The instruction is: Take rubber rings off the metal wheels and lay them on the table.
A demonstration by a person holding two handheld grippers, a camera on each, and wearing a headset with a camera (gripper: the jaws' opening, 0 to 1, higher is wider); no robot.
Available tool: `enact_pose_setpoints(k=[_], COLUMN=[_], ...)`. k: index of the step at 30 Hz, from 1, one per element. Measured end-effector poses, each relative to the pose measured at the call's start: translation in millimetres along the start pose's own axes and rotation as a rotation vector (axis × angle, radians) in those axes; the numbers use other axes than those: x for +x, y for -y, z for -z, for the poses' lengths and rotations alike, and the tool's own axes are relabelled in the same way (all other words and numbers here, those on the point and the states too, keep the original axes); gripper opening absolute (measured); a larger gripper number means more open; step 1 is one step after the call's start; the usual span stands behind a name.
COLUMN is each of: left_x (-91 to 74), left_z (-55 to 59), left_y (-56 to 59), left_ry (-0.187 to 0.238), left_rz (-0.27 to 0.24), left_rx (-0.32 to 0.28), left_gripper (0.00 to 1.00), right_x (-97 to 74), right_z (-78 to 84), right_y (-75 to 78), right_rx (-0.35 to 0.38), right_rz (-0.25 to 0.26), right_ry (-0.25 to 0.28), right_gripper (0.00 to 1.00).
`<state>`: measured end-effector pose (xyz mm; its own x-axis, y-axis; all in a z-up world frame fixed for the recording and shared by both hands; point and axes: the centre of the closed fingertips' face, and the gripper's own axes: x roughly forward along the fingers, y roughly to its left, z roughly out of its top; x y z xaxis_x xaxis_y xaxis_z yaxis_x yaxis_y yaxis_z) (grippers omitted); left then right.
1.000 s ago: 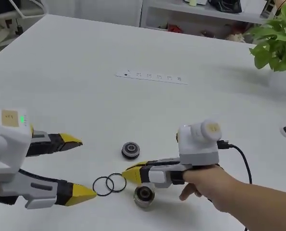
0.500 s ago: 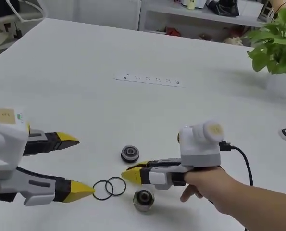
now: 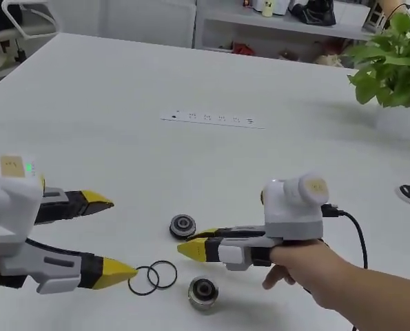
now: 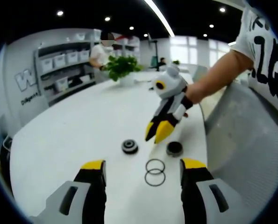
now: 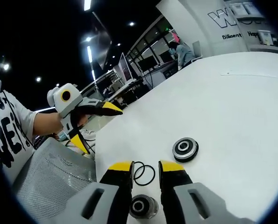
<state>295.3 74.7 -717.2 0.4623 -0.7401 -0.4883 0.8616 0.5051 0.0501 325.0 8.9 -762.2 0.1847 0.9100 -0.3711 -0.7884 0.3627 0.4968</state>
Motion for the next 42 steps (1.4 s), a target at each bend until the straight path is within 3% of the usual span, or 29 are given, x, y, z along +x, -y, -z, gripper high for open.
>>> enact_pose_setpoints(k=[23,42], left_x=[18.3,40.8], left_z=[-9.8,-9.4], left_y=[-23.4,-37.5], left_ry=[-0.005,-0.017], left_rz=[-0.008,-0.001], left_rx=[0.014,0.011], left_gripper=[0.65,0.64], right_x=[-17.0,-18.7], right_z=[-17.5,-17.1], right_y=[21.0,41.8], right_rx=[-0.059,-0.153], right_rz=[0.066,0.122], right_ry=[0.04,0.02], right_gripper=[0.21,0.26])
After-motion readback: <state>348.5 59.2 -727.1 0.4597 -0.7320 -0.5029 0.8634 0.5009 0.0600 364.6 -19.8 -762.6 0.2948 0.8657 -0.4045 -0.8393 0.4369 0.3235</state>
